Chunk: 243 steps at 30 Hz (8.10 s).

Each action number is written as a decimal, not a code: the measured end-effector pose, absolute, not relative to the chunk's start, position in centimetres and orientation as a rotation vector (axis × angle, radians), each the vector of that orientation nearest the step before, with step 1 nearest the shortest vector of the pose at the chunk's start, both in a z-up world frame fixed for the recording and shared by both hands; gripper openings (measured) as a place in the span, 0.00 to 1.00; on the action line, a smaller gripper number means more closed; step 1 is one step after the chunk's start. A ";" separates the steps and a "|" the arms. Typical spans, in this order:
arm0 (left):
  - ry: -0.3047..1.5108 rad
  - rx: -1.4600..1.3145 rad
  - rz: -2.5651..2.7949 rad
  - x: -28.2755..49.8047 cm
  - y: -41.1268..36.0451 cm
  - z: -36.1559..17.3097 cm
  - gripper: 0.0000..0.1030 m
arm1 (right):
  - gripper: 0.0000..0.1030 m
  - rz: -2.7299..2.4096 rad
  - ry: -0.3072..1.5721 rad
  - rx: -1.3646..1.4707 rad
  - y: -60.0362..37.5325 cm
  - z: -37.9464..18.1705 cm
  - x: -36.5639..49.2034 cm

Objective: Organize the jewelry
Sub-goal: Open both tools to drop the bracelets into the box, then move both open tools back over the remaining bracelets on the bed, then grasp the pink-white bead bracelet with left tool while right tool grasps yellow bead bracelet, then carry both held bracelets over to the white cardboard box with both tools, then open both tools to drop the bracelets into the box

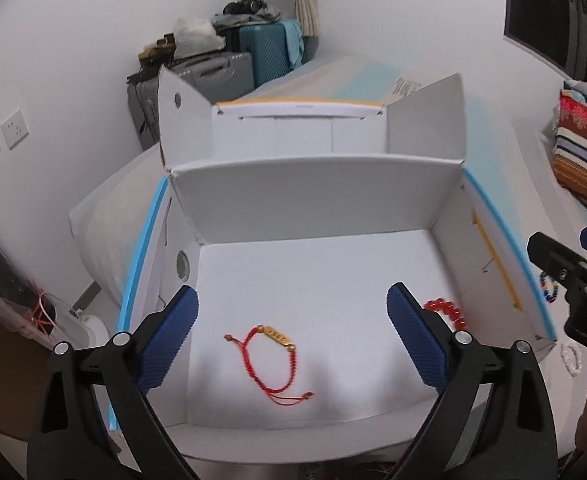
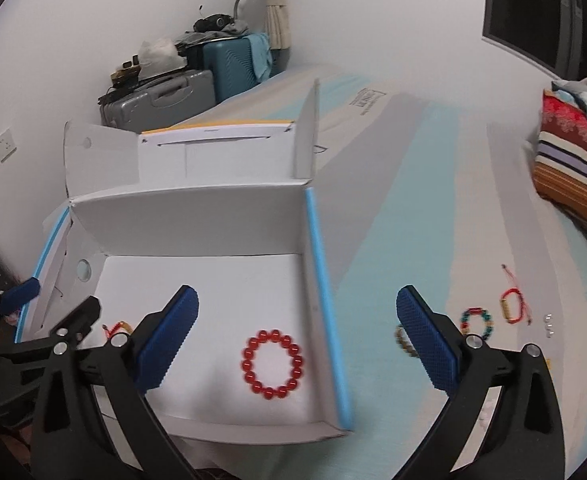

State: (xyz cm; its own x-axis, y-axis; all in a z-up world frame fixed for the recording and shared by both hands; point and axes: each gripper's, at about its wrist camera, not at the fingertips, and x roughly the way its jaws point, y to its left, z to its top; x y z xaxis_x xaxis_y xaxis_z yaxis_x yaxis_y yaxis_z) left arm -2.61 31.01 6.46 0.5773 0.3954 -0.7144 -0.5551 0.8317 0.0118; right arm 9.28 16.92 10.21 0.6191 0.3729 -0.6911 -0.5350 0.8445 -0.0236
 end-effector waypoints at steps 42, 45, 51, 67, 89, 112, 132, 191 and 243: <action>0.800 -0.075 0.035 8.8 2.2 3.5 0.94 | 0.93 0.095 0.815 -0.066 -15.0 7.3 16.2; 0.817 -0.060 0.001 9.5 0.8 2.3 0.94 | 0.93 0.074 0.829 -0.033 -16.7 6.4 17.0; 0.860 -0.064 -0.025 11.5 -0.5 -0.4 0.94 | 0.93 0.061 0.869 -0.041 -17.9 3.8 18.5; 0.949 0.004 -0.040 14.3 -2.6 -7.2 0.94 | 0.83 0.095 1.033 -0.032 -18.8 -4.7 22.1; 0.974 0.052 0.007 14.7 -2.1 -8.2 0.51 | 0.35 0.050 1.103 0.018 -20.0 -6.6 23.5; 0.931 0.057 -0.023 13.7 -0.9 -6.0 0.10 | 0.09 0.057 1.029 0.039 -20.4 -4.8 22.5; 0.910 0.023 -0.026 12.6 -0.4 -2.4 0.10 | 0.09 0.070 0.974 0.019 -20.3 -1.3 20.2; 0.771 -0.076 0.271 5.1 17.9 12.4 0.10 | 0.09 0.423 0.869 -0.102 1.6 11.1 13.7; 0.938 -0.250 0.559 -2.1 34.4 3.6 0.21 | 0.20 0.710 1.067 -0.302 24.0 2.4 8.6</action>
State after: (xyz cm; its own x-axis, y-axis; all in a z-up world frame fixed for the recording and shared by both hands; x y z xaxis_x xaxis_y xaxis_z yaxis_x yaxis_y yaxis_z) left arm -2.09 34.43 3.55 0.4639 0.3437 -0.8165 -0.5543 0.8316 0.0351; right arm 8.56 23.96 2.42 0.2907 0.3823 -0.8771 -0.6609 0.7431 0.1049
